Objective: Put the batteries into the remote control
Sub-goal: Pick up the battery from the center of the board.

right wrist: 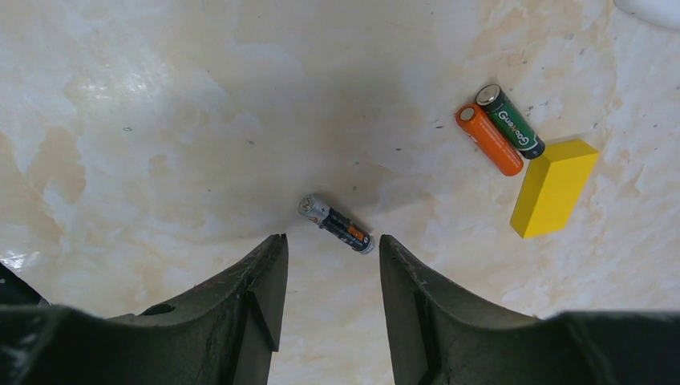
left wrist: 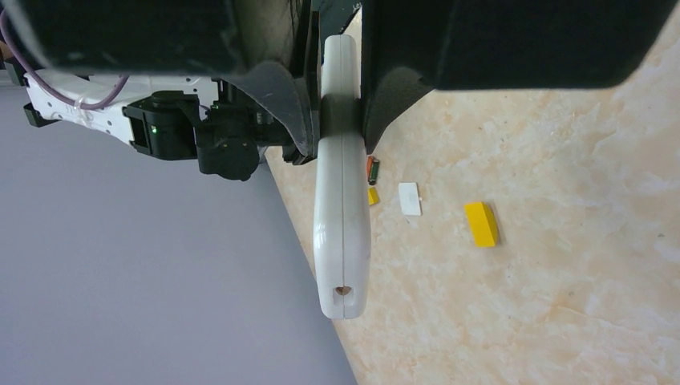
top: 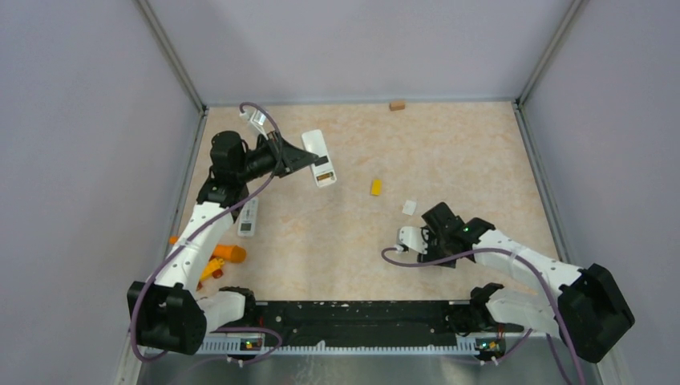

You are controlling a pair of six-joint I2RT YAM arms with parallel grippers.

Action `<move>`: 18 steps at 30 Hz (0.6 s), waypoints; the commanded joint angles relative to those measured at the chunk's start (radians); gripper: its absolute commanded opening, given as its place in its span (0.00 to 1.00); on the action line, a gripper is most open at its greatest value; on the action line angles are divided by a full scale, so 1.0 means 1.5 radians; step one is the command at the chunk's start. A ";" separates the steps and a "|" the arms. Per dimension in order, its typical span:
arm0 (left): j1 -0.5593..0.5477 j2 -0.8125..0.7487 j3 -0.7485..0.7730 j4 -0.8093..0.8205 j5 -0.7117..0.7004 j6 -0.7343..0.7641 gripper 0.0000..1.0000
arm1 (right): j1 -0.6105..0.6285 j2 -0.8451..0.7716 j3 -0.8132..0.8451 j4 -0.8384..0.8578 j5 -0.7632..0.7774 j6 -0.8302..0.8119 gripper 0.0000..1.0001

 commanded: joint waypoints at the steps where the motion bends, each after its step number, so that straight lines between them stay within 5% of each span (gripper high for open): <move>1: 0.003 -0.018 -0.009 0.051 0.018 -0.006 0.00 | -0.003 0.027 0.011 0.044 -0.007 -0.017 0.46; 14: 0.003 -0.043 -0.020 0.044 0.019 -0.004 0.00 | -0.048 0.085 0.020 0.092 -0.072 -0.034 0.36; 18: 0.003 -0.046 -0.024 0.044 0.021 -0.006 0.00 | -0.050 0.113 0.031 0.088 -0.087 -0.031 0.16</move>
